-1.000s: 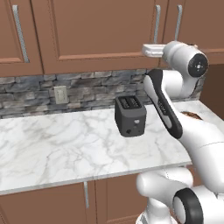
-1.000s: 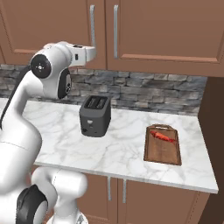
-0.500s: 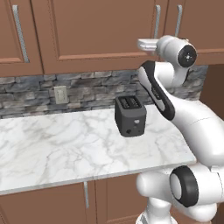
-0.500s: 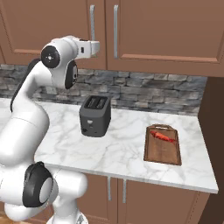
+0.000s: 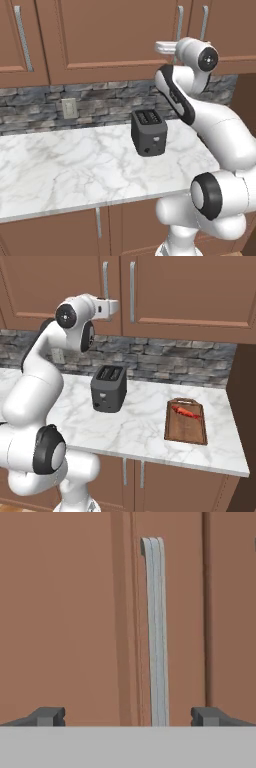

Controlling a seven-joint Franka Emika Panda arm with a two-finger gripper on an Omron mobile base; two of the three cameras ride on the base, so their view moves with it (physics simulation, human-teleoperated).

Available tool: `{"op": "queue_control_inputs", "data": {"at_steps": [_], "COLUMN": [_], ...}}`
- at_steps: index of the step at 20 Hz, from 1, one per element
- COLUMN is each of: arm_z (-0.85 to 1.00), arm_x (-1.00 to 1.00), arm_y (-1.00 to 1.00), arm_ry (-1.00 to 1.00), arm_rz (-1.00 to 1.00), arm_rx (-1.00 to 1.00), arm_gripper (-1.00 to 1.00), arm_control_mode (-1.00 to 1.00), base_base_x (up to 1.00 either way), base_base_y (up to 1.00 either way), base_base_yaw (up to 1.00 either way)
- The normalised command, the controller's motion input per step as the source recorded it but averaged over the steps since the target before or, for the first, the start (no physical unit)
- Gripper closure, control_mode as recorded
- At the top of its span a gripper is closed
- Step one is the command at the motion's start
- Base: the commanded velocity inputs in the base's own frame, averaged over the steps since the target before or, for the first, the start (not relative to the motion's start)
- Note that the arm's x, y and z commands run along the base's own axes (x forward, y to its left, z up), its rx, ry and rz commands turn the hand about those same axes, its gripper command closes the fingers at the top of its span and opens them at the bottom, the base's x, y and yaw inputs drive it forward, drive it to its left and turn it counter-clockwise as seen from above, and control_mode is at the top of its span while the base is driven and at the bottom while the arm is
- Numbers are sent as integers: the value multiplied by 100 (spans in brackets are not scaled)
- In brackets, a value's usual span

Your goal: Open the cabinet, retrieve the rolling pin, and place it next to the meat on the cutting board to prepare for tenderizing.

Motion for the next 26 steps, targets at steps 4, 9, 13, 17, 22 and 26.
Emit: {"op": "queue_control_inputs", "data": {"at_steps": [4,9,13,17,22,26], "arm_z": [0,0,0,-1,-8,-3], "arm_x": [24,23,23,20,3,4], "arm_y": [-5,0,0,8,10,0], "arm_ry": [0,1,3,7,0,-1], "arm_rz": [0,0,0,0,0,0], "arm_rx": [0,0,0,-1,-2,0], "arm_gripper": [-100,-100,-100,100,100,100], "arm_control_mode": [-100,-100,-100,-100,-100,-100], "base_base_x": [0,0,0,0,0,0], "base_base_y": [0,0,0,0,0,0], "base_base_yaw": [0,0,0,0,0,0]}}
